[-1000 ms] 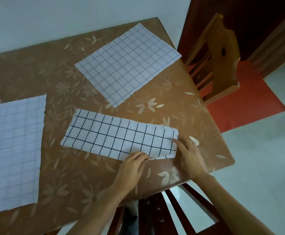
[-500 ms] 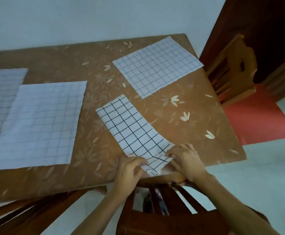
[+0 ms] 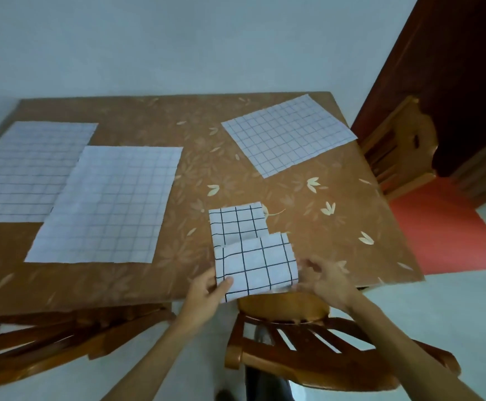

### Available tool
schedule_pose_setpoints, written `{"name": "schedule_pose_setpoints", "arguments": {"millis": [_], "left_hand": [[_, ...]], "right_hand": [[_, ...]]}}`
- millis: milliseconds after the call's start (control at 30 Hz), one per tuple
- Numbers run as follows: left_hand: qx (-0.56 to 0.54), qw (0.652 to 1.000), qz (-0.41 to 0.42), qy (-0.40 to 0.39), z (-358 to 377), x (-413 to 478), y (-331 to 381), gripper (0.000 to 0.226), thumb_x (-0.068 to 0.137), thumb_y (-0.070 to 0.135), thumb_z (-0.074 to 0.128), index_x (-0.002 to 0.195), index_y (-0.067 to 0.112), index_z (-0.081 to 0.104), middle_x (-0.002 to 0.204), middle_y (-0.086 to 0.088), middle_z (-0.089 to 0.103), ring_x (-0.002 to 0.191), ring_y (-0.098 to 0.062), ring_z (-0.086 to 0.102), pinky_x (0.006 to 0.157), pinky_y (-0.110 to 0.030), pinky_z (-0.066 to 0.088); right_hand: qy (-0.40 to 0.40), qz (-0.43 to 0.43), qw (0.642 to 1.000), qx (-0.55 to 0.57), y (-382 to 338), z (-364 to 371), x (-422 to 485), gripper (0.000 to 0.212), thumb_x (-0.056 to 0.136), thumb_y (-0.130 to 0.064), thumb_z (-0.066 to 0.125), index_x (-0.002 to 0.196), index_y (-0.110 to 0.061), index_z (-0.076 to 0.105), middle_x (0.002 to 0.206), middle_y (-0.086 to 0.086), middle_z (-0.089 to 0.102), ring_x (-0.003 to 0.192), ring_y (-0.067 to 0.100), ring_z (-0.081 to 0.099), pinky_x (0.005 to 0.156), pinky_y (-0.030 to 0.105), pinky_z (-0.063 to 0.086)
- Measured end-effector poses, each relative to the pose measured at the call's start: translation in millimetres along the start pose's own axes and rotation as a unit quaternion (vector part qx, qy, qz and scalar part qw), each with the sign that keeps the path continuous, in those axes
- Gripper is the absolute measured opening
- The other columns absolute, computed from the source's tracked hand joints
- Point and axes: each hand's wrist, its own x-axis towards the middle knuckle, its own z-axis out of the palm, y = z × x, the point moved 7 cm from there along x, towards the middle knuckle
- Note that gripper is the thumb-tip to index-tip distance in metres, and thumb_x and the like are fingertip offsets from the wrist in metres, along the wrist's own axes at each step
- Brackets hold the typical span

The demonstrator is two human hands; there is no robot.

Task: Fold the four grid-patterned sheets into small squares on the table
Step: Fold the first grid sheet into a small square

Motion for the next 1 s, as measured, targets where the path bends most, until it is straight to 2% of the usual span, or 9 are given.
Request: {"name": "schedule_pose_setpoints", "arguments": {"millis": [100,200,400,500,633,700,833,900,1000], "left_hand": [[-0.011,0.999,-0.029,0.012,-5.2,8.6,0.1,0.023,0.097,0.014,0.062,0.114,0.029,0.065,0.106,0.013,0.076,0.103,-0.001,0.069,0.089,-0.020,0.055],[-0.016,0.998,-0.042,0.034,-10.4,26.5,-2.6,0.020,0.098,0.018,0.061,0.115,0.028,0.066,0.109,0.006,0.076,0.104,-0.008,0.071,0.090,-0.029,0.057],[0.014,0.995,-0.072,0.061,-22.3,80.3,-13.5,0.031,0.091,0.054,0.060,0.108,0.029,0.065,0.096,-0.009,0.072,0.089,-0.021,0.067,0.084,-0.044,0.057],[0.027,0.993,-0.091,0.069,-21.9,108.3,-16.8,0.015,0.096,0.041,0.061,0.099,0.027,0.066,0.090,0.007,0.069,0.083,-0.011,0.066,0.075,-0.026,0.053],[0.065,0.989,-0.106,0.075,-20.7,140.1,-19.5,0.006,0.098,0.031,0.060,0.099,0.033,0.066,0.086,0.011,0.074,0.078,0.000,0.067,0.070,-0.015,0.050],[0.070,0.987,-0.112,0.087,-24.3,153.6,-26.5,0.006,0.097,0.033,0.062,0.099,0.034,0.067,0.085,0.014,0.074,0.079,0.001,0.068,0.073,-0.022,0.052],[0.044,0.987,-0.131,0.084,-24.9,164.5,-36.5,0.033,0.088,0.048,0.069,0.115,0.029,0.067,0.107,0.015,0.074,0.100,0.003,0.067,0.085,-0.020,0.055],[0.027,0.985,-0.156,0.073,-24.4,161.7,-41.5,0.039,0.083,0.047,0.075,0.116,0.028,0.067,0.107,0.013,0.075,0.101,0.000,0.068,0.083,-0.019,0.056],[0.033,0.981,-0.187,0.045,-21.2,153.5,-47.6,0.029,0.084,0.035,0.076,0.108,0.026,0.064,0.094,0.006,0.075,0.086,-0.001,0.072,0.069,-0.015,0.056]], "right_hand": [[-0.035,0.014,0.999,-0.017,0.9,14.9,19.0,0.048,0.067,-0.043,0.084,0.111,-0.031,0.068,0.109,-0.016,0.071,0.105,0.009,0.062,0.094,0.039,0.052],[-0.061,0.013,0.997,0.053,-5.5,25.2,42.3,0.022,0.083,-0.018,0.079,0.103,-0.015,0.071,0.099,0.000,0.076,0.096,0.025,0.071,0.088,0.048,0.057],[-0.028,0.035,0.991,0.124,0.2,20.2,99.2,0.037,0.076,-0.031,0.085,0.079,-0.009,0.056,0.063,-0.006,0.050,0.065,0.012,0.054,0.070,0.036,0.050],[-0.045,0.039,0.987,0.147,-4.2,18.3,120.3,0.021,0.084,-0.032,0.078,0.079,-0.016,0.065,0.063,-0.012,0.064,0.068,0.011,0.065,0.077,0.028,0.054],[-0.020,0.064,0.988,0.136,4.8,19.3,151.3,0.040,0.086,-0.050,0.071,0.082,-0.011,0.064,0.067,0.011,0.064,0.064,0.034,0.064,0.072,0.046,0.058],[-0.010,0.069,0.989,0.134,7.7,21.8,165.6,0.026,0.090,-0.041,0.068,0.080,-0.018,0.063,0.066,0.005,0.066,0.061,0.023,0.065,0.066,0.039,0.058],[0.016,0.070,0.989,0.128,5.8,22.3,183.5,0.038,0.096,-0.026,0.064,0.065,-0.021,0.043,0.043,-0.014,0.042,0.042,0.000,0.038,0.051,0.021,0.036],[0.023,0.074,0.989,0.128,10.0,21.3,188.8,0.036,0.097,-0.027,0.062,0.068,-0.023,0.042,0.044,-0.013,0.039,0.042,0.002,0.036,0.050,0.025,0.034],[0.059,0.094,0.984,0.143,18.2,14.1,191.5,0.026,0.097,-0.032,0.061,0.080,-0.014,0.054,0.063,0.007,0.064,0.058,0.027,0.063,0.056,0.042,0.053]]}}
